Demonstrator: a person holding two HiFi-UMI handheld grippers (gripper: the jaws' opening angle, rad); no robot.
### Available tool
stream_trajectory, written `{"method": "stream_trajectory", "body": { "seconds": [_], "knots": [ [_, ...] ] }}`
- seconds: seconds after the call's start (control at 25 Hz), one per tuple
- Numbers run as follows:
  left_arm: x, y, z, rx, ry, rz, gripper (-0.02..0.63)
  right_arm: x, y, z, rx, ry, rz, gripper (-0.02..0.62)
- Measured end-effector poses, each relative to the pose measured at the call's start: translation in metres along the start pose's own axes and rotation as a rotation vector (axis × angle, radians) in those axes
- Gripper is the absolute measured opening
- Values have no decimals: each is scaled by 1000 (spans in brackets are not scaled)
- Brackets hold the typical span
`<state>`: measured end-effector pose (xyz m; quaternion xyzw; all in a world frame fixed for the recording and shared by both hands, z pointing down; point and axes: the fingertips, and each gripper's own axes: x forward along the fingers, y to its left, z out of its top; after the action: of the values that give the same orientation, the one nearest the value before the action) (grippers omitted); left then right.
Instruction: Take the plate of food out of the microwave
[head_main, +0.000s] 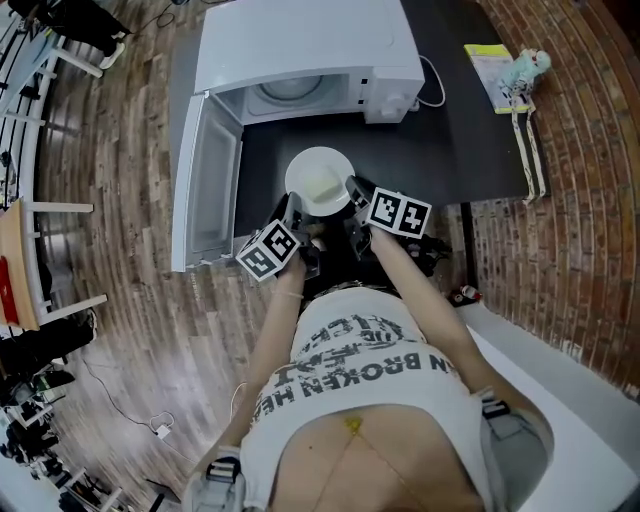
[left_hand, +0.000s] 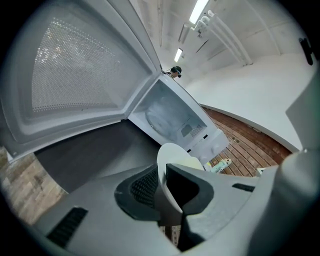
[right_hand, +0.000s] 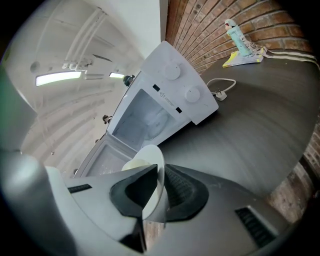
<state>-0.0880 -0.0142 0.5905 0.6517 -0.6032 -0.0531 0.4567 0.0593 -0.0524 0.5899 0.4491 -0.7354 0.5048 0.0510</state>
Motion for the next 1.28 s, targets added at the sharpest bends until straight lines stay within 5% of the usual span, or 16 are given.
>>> {"method": "stream_trajectory", "body": {
  "seconds": [1.28],
  "knots": [
    [3, -21, -25, -33, -43, 56, 54, -17, -19, 17, -48, 47, 56, 40]
  ]
}}
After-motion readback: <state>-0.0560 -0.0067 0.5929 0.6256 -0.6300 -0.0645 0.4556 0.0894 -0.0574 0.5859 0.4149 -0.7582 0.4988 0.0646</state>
